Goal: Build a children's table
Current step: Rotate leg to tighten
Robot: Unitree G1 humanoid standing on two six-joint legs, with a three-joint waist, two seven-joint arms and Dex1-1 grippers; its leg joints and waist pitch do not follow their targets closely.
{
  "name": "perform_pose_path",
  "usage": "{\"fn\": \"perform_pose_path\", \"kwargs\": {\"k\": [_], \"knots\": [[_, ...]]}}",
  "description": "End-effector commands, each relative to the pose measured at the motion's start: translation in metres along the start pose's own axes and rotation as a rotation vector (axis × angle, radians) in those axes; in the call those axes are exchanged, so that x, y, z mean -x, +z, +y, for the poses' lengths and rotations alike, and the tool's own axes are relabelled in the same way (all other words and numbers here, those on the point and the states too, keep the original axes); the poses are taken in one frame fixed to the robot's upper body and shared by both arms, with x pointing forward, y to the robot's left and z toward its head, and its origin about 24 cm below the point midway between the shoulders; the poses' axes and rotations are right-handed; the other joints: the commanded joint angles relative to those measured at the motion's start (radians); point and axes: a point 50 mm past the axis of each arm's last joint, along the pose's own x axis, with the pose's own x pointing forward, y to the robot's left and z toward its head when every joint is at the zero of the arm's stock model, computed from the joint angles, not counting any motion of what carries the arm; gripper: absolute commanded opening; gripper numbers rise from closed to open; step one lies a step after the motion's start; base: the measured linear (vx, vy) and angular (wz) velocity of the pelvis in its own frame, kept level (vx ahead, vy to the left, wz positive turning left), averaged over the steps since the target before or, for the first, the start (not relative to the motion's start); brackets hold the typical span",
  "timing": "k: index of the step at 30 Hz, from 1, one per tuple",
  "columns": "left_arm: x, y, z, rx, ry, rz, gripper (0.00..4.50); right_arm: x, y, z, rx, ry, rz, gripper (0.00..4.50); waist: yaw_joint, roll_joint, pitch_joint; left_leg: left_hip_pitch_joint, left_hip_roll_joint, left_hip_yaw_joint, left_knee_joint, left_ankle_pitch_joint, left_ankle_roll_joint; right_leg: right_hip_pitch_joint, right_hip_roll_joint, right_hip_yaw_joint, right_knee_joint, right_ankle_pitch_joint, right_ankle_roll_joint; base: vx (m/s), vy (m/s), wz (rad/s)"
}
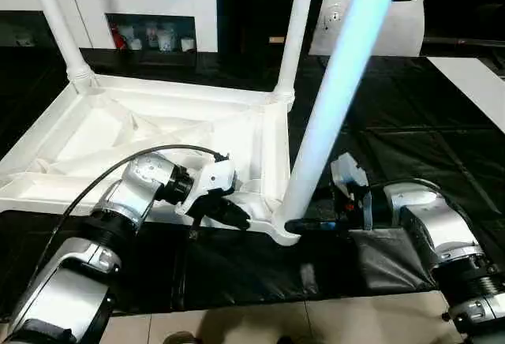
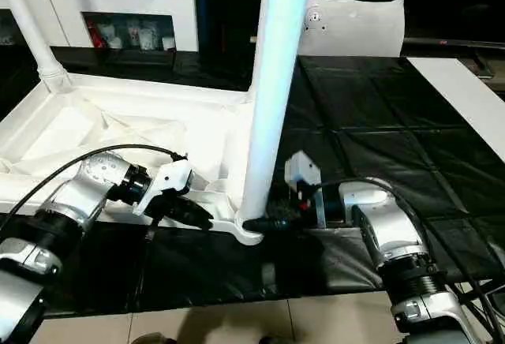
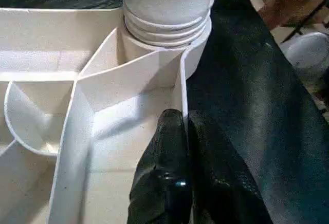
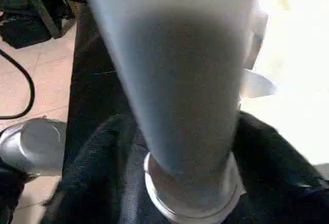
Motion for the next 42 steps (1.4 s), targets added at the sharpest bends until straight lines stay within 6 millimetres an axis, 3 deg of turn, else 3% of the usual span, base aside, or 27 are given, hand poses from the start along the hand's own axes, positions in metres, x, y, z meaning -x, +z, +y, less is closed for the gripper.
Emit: {"fn": "perform_pose_path", "kwargs": {"k": [1,10,15,18,21,23,25,30,31,35,36,38,40,42], "knots": [[-0.003,0.007,0.001,-0.05,-0.053,0.028,0.0,0.0,0.002,0.0,0.013,0.024,0.004,2.73,0.0,-0.002,-0.07,0.012,0.038,0.0,-0.073,-0.191,0.049,0.057,-0.058,0.049,-0.053,-0.274,-0.219,0.0,0.0,0.0],[-0.002,0.006,0.0,-0.049,-0.056,0.029,0.0,-0.002,0.0,0.003,0.0,0.057,0.002,2.1,0.015,-0.001,-0.071,0.014,0.039,0.0,-0.072,-0.177,0.046,0.057,-0.057,0.05,-0.05,-0.264,-0.216,0.0,0.0,0.0],[-0.003,0.006,0.007,0.022,0.063,-0.027,0.0,-0.006,-0.002,0.007,-0.039,0.038,-0.029,1.98,0.017,0.002,-0.07,0.015,0.039,0.0,-0.073,-0.178,0.042,0.057,-0.056,0.05,-0.05,-0.257,-0.218,0.0,0.0,0.0],[-0.004,0.008,0.014,0.083,0.181,-0.082,0.0,-0.013,-0.003,0.004,-0.079,-0.054,-0.066,1.97,0.015,0.0,-0.067,0.017,0.036,-0.001,-0.074,-0.22,0.029,0.054,-0.059,0.048,-0.061,-0.339,-0.197,0.0,0.0,0.0],[-0.008,0.012,0.019,0.136,0.28,-0.13,0.0,-0.024,-0.008,-0.003,-0.108,-0.217,-0.085,1.97,0.004,-0.003,-0.066,0.014,0.031,-0.007,-0.078,-0.246,0.005,0.053,-0.059,0.044,-0.071,-0.435,-0.153,0.0,0.0,0.0],[-0.013,0.017,0.024,0.185,0.379,-0.167,0.0,-0.036,-0.012,-0.01,-0.173,-0.352,-0.087,1.96,-0.012,-0.003,-0.062,0.014,0.03,-0.01,-0.079,-0.265,-0.006,0.047,-0.057,0.041,-0.075,-0.47,-0.144,0.0,0.0,0.0],[-0.017,0.02,0.028,0.211,0.432,-0.185,0.0,-0.044,-0.012,-0.012,-0.2,-0.406,-0.1,1.96,-0.026,-0.005,-0.063,0.009,0.025,-0.013,-0.078,-0.275,-0.004,0.055,-0.058,0.037,-0.082,-0.514,-0.12,0.0,0.0,0.0],[-0.036,0.041,0.044,0.319,0.66,-0.265,0.0,-0.08,-0.005,-0.024,-0.313,-0.651,-0.136,1.96,-0.059,-0.002,-0.058,0.021,0.02,-0.015,-0.072,-0.32,-0.006,0.037,-0.055,0.029,-0.102,-0.609,-0.091,0.0,0.0,0.0],[-0.038,0.043,0.045,0.331,0.682,-0.271,0.0,-0.083,-0.004,-0.026,-0.332,-0.682,-0.133,1.96,-0.063,-0.004,-0.059,0.021,0.016,-0.016,-0.071,-0.327,0.001,0.04,-0.053,0.024,-0.106,-0.619,-0.081,0.0,0.0,0.0],[-0.046,0.057,0.052,0.369,0.786,-0.322,0.0,-0.095,0.008,-0.032,-0.372,-0.779,-0.18,1.96,-0.067,-0.001,-0.064,0.013,0.019,-0.015,-0.075,-0.3,0.014,0.043,-0.051,0.032,-0.098,-0.548,-0.093,0.0,0.0,0.0],[-0.047,0.059,0.052,0.364,0.786,-0.326,0.0,-0.096,0.009,-0.032,-0.373,-0.782,-0.188,1.96,-0.063,0.0,-0.066,0.016,0.022,-0.013,-0.075,-0.283,0.02,0.042,-0.05,0.035,-0.095,-0.5,-0.105,0.0,0.0,0.0],[-0.05,0.06,0.05,0.336,0.762,-0.314,0.0,-0.095,0.012,-0.031,-0.352,-0.779,-0.209,1.96,-0.061,-0.001,-0.068,0.01,0.022,-0.01,-0.076,-0.253,0.033,0.048,-0.049,0.04,-0.084,-0.424,-0.127,0.0,0.0,0.0],[-0.05,0.06,0.048,0.316,0.744,-0.303,0.0,-0.094,0.011,-0.03,-0.338,-0.774,-0.212,2.52,-0.058,-0.001,-0.071,0.009,0.022,-0.006,-0.074,-0.217,0.045,0.051,-0.049,0.044,-0.075,-0.346,-0.153,0.0,0.0,0.0],[-0.049,0.055,0.045,0.3,0.715,-0.283,0.0,-0.089,0.008,-0.029,-0.348,-0.784,-0.224,2.71,-0.055,0.002,-0.072,0.006,0.021,-0.003,-0.074,-0.183,0.059,0.057,-0.049,0.046,-0.07,-0.298,-0.173,0.0,0.0,0.0]]}}
